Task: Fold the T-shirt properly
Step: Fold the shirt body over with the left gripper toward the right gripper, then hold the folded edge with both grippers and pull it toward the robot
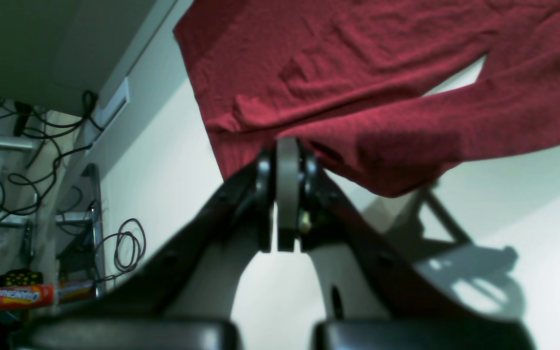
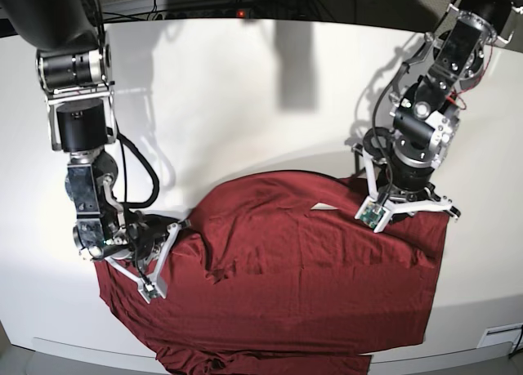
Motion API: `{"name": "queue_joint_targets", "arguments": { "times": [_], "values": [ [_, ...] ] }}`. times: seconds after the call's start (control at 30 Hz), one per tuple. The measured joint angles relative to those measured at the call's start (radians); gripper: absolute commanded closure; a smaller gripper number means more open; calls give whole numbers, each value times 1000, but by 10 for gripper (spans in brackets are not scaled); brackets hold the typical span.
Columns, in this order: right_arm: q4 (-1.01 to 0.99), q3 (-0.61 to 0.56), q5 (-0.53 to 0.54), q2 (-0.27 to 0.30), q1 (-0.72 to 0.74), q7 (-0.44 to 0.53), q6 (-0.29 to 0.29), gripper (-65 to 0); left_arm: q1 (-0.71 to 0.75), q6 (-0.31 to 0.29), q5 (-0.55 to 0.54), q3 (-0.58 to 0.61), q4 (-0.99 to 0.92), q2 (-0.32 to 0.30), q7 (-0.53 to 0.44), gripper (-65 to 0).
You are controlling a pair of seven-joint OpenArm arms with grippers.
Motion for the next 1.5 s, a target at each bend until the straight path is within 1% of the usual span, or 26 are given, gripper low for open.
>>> {"name": "queue_joint_targets", "arguments": {
  "times": [0.1, 0.2, 0.3, 0.37, 0.53, 0.67, 0.73, 0.8, 0.87, 0.97, 1.03, 1.13, 1.27, 1.3, 1.4, 1.5],
  "values": [
    [0, 0, 0, 0, 10, 12, 0, 0, -22, 0, 0, 0, 0, 1, -13, 0],
    [0, 0, -2, 0, 14, 33, -38, 0, -46, 0, 0, 0, 0, 0, -28, 0],
    [0, 0, -3, 0, 15, 52, -52, 0, -73, 2, 0, 0, -3, 1, -28, 0],
    [0, 0, -4, 0, 15, 53, -61, 0, -93, 47, -3, 0, -14, 1, -30, 0],
    [0, 0, -3, -3, 16, 79, -104, 0, -148, 50, -2, 0, -109, 1, -36, 0],
    [0, 0, -3, -3, 23, 77, -105, 0, -187, 50, -15, 0, -195, 0, -44, 0],
    [0, 0, -3, -3, 38, 77, -106, 0, -208, 50, -30, 0, -232, 1, -65, 0],
    [-6, 0, -3, -3, 61, 79, -126, 0, -230, 50, -34, 0, -267, 1, -78, 0],
    [-15, 0, -3, -3, 85, 80, -131, 0, -251, 50, -40, 0, -303, 1, -80, 0],
    [-62, 0, -1, -3, 125, 84, -131, 0, -271, 50, -61, 0, -349, 1, -80, 0],
    [-119, 0, -1, -6, 154, 105, -131, 0, -281, 50, -71, 0, -378, 1, -81, 0],
    [-235, 0, -8, -22, 212, 126, -134, 0, -291, 50, -79, 0, -423, 1, -103, 0],
    [-371, 1, -67, -68, 284, 168, -135, 0, -296, 44, -97, 0, -487, 3, -126, 0],
    [-389, 1, -83, -77, 294, 174, -134, 0, -298, 42, -107, 0, -503, 4, -135, 0],
    [-406, 2, -83, -106, 304, 189, -135, 0, -307, 26, -138, 0, -546, 3, -143, 0],
    [-408, 2, -86, -122, 303, 218, -168, 0, -311, 21, -138, 0, -571, 4, -173, 0]
  ]
}}
